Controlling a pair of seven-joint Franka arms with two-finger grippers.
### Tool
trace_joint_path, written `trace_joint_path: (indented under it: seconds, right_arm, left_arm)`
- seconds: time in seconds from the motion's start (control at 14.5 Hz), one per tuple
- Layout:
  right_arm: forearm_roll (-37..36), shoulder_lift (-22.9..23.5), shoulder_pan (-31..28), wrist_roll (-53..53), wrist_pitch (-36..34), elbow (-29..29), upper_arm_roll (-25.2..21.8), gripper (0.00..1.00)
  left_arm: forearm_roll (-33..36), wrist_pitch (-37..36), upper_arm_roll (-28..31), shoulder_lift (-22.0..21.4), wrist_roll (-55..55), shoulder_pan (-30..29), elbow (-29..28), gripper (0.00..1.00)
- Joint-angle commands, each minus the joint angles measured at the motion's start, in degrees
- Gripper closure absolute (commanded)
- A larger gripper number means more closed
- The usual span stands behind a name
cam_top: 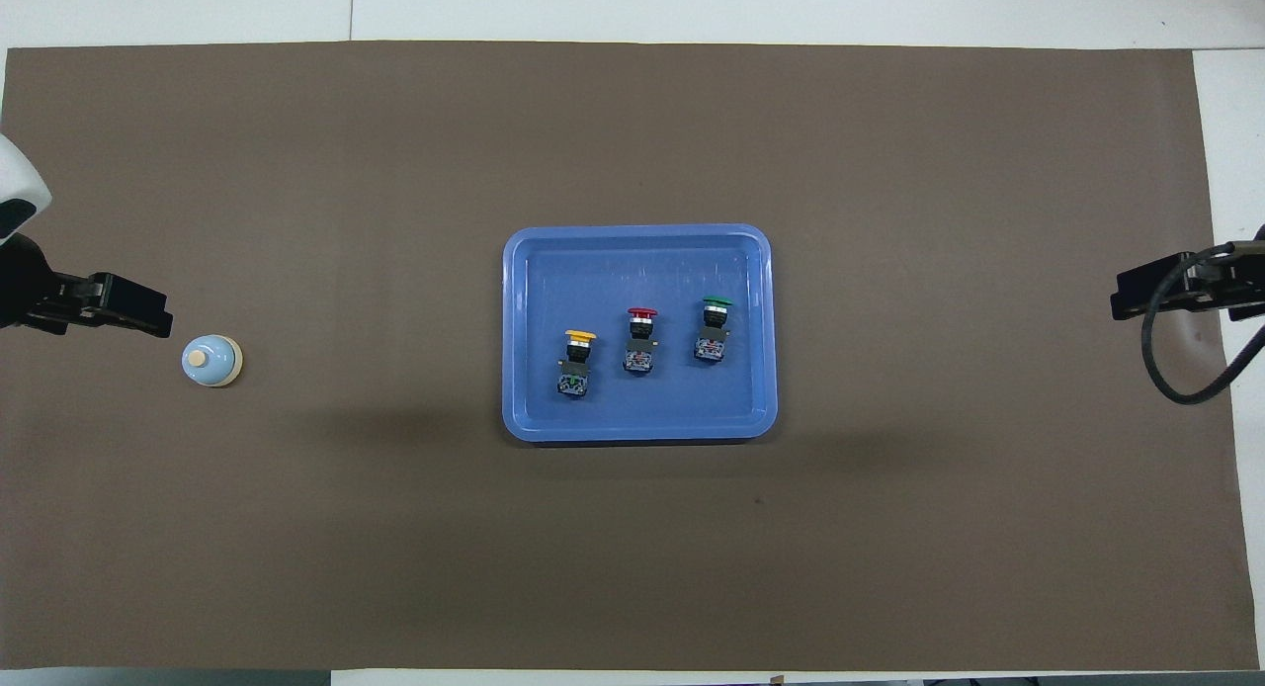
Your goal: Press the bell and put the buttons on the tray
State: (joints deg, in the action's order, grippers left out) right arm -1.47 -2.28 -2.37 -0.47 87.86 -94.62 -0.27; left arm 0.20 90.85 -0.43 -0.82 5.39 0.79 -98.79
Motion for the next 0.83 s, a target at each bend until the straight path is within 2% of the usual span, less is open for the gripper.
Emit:
trace_joint_path:
  seconds: [0.0,0.76]
  right_arm:
    - [-0.6,-1.3,-0.5,-1.5,0.6,-1.6,0.4,0.00]
    - [-0.6,-1.3,-0.5,-1.5,0.6,-1.6,0.3,0.00]
  left_arm:
    - [1.4,-1.8,-1.6,0.0,0.2,-1.3,1.4,0.00]
    - [0.9,-1.5,-1.9,-0.1,0.2,-1.3,3.2,0.00]
